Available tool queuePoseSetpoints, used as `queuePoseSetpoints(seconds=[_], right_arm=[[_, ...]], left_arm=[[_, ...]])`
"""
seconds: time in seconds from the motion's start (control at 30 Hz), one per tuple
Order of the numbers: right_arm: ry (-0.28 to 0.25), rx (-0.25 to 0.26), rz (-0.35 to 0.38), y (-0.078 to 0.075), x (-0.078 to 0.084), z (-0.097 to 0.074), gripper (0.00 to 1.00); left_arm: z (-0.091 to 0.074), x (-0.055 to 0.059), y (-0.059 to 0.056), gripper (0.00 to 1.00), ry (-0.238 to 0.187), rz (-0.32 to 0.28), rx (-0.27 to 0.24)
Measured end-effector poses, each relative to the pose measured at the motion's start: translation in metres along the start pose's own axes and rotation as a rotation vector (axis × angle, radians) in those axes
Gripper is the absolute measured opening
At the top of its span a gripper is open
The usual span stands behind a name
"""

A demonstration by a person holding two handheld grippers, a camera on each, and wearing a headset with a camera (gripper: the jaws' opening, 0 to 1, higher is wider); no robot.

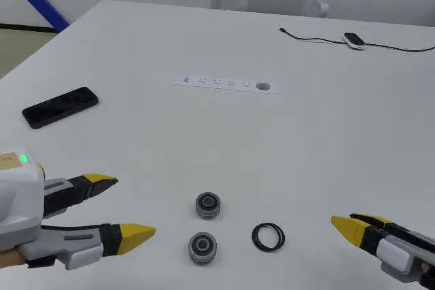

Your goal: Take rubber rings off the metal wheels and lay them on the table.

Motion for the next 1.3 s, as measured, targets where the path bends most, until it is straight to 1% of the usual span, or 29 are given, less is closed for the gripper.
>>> queuePoseSetpoints(seconds=[0.07, 0.1, 0.13, 0.17, 0.2, 0.33, 0.37, 0.43, 0.5, 0.6, 0.67, 0.7, 0.77, 0.87, 0.93, 1.03, 1.13, 1.27, 1.3], right_arm=[[0.020, -0.015, -0.040, 0.004, 0.001, 0.003, 0.35], [0.037, -0.023, -0.071, 0.007, 0.002, 0.004, 0.36], [0.050, -0.028, -0.092, 0.008, 0.002, 0.005, 0.37], [0.057, -0.034, -0.104, 0.010, 0.002, 0.006, 0.38], [0.066, -0.048, -0.132, 0.013, 0.002, 0.007, 0.39], [0.094, -0.076, -0.188, 0.019, 0.004, 0.009, 0.42], [0.110, -0.088, -0.217, 0.021, 0.005, 0.010, 0.42], [0.138, -0.111, -0.270, 0.019, 0.006, 0.010, 0.45], [0.147, -0.115, -0.279, 0.018, 0.007, 0.011, 0.48], [0.166, -0.125, -0.333, 0.019, 0.007, 0.012, 0.49], [0.184, -0.128, -0.380, 0.017, 0.007, 0.012, 0.51], [0.191, -0.127, -0.408, 0.016, 0.007, 0.013, 0.51], [0.207, -0.131, -0.436, 0.015, 0.007, 0.013, 0.52], [0.229, -0.127, -0.497, 0.012, 0.005, 0.013, 0.53], [0.239, -0.125, -0.522, 0.010, 0.004, 0.014, 0.54], [0.243, -0.124, -0.538, 0.008, 0.002, 0.016, 0.54], [0.241, -0.123, -0.550, 0.006, -0.001, 0.017, 0.55], [0.246, -0.116, -0.563, 0.003, -0.003, 0.019, 0.56], [0.247, -0.113, -0.565, 0.002, -0.004, 0.020, 0.56]], left_arm=[[0.001, 0.003, -0.003, 0.68, -0.010, -0.010, -0.002], [0.002, 0.006, -0.005, 0.68, -0.011, -0.013, -0.002], [0.002, 0.007, -0.007, 0.68, -0.010, -0.010, -0.002], [0.002, 0.010, -0.006, 0.68, -0.012, 0.012, -0.013], [0.002, 0.012, -0.007, 0.67, -0.012, 0.031, -0.024], [0.000, 0.021, -0.010, 0.68, -0.015, 0.027, -0.023], [0.000, 0.024, -0.012, 0.69, -0.012, 0.026, -0.019], [-0.001, 0.029, -0.015, 0.71, 0.002, 0.025, -0.013], [-0.001, 0.032, -0.018, 0.73, 0.017, 0.025, -0.008], [-0.001, 0.038, -0.022, 0.75, 0.039, 0.025, -0.004], [-0.001, 0.040, -0.023, 0.76, 0.055, 0.031, -0.004], [-0.001, 0.041, -0.023, 0.77, 0.062, 0.034, -0.005], [-0.001, 0.042, -0.023, 0.77, 0.067, 0.033, -0.003], [0.000, 0.040, -0.025, 0.77, 0.065, 0.032, -0.004], [0.001, 0.040, -0.023, 0.78, 0.063, 0.032, -0.003], [0.003, 0.038, -0.024, 0.78, 0.068, 0.039, 0.000], [0.005, 0.039, -0.024, 0.78, 0.089, 0.054, 0.004], [0.006, 0.039, -0.025, 0.78, 0.099, 0.056, 0.012], [0.005, 0.041, -0.024, 0.78, 0.102, 0.057, 0.011]])
Point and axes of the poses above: the centre of the closed fingertips' face, and the gripper's own axes: z roughly forward along the fingers, y roughly to its left, x roughly out of its underside, the point moved 9 cm from there along -z, roughly backward along the fingers, and after that the axes turned 5 degrees about -z, right-handed, at the moved point
